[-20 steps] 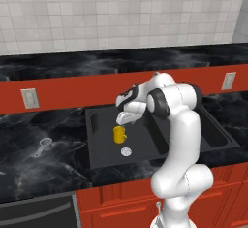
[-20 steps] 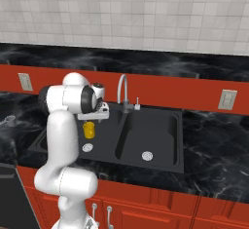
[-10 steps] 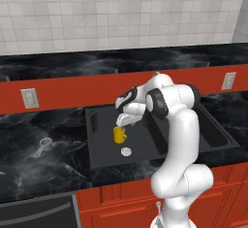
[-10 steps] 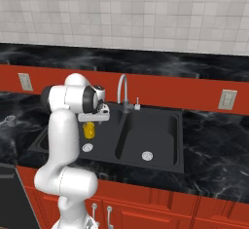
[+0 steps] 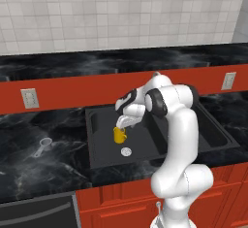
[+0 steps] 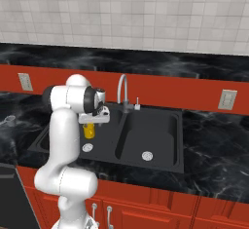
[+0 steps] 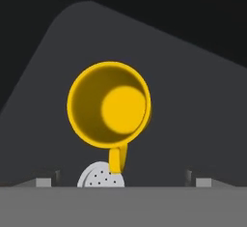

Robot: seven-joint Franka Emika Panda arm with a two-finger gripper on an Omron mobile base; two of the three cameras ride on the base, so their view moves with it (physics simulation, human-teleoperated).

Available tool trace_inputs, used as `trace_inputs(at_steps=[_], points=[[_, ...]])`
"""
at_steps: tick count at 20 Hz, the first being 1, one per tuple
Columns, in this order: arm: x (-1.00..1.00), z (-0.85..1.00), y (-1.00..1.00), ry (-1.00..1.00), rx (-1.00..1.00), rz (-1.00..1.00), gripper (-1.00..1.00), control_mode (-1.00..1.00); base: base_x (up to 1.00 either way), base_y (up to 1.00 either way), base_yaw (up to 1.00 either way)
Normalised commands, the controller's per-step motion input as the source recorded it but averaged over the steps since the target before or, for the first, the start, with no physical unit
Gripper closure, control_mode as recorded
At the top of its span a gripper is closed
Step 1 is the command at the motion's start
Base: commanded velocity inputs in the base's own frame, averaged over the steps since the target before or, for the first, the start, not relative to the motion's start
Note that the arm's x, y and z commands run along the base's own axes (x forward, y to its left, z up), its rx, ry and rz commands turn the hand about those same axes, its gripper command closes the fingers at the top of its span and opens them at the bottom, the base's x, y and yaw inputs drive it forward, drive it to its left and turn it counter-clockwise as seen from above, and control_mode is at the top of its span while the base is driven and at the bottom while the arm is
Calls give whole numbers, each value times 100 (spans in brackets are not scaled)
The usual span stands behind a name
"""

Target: Move any existing items from the left basin to the right basin for drying. Then move the measuring cup from the counter to the left basin of the sink for washing.

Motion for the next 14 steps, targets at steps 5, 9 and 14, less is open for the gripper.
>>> trace_inputs(at_steps=[5,9,14], points=[[0,-8,1,0,0,0,-100,-100,0,0,0],[-1,-8,0,0,0,0,-100,-100,0,0,0],[-17,-4,0,0,0,0,-100,-100,0,0,0]])
